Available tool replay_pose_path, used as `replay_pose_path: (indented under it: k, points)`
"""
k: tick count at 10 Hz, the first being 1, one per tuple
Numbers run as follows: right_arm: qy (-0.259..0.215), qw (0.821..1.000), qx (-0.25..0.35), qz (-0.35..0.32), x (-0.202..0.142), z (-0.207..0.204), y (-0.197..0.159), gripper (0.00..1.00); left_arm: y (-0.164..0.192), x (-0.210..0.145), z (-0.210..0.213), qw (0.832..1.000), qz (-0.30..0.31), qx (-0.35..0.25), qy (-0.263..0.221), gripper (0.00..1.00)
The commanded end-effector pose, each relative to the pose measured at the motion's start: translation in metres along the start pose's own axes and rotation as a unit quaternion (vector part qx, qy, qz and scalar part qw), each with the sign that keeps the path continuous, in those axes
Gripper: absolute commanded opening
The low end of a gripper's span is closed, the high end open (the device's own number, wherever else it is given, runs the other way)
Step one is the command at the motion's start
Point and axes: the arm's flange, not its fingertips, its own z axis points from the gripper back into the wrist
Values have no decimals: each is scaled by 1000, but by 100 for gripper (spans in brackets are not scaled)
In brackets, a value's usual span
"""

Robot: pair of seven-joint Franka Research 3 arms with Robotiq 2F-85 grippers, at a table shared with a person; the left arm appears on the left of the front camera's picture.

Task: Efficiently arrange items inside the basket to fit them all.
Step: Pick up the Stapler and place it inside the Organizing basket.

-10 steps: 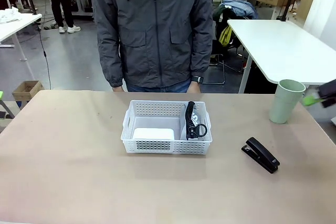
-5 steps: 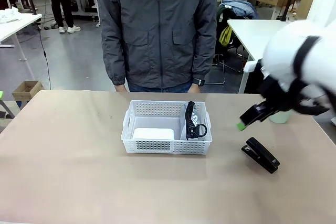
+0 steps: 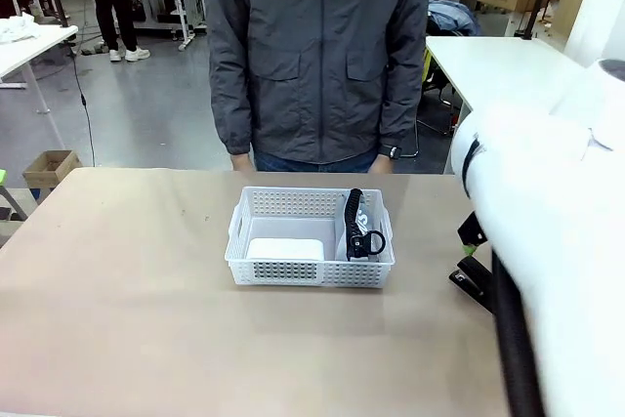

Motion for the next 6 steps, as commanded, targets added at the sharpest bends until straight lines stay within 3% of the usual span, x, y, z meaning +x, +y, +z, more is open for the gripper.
replay_pose_path:
  k: [1, 6]
  points:
    - [-10, 1000, 7, 19, 2, 9, 5, 100, -4, -3, 2, 1000, 4, -4, 2, 100]
    - [-3, 1000, -1, 10, 2, 2, 7, 100, -4, -3, 2, 1000, 4, -4, 2, 100]
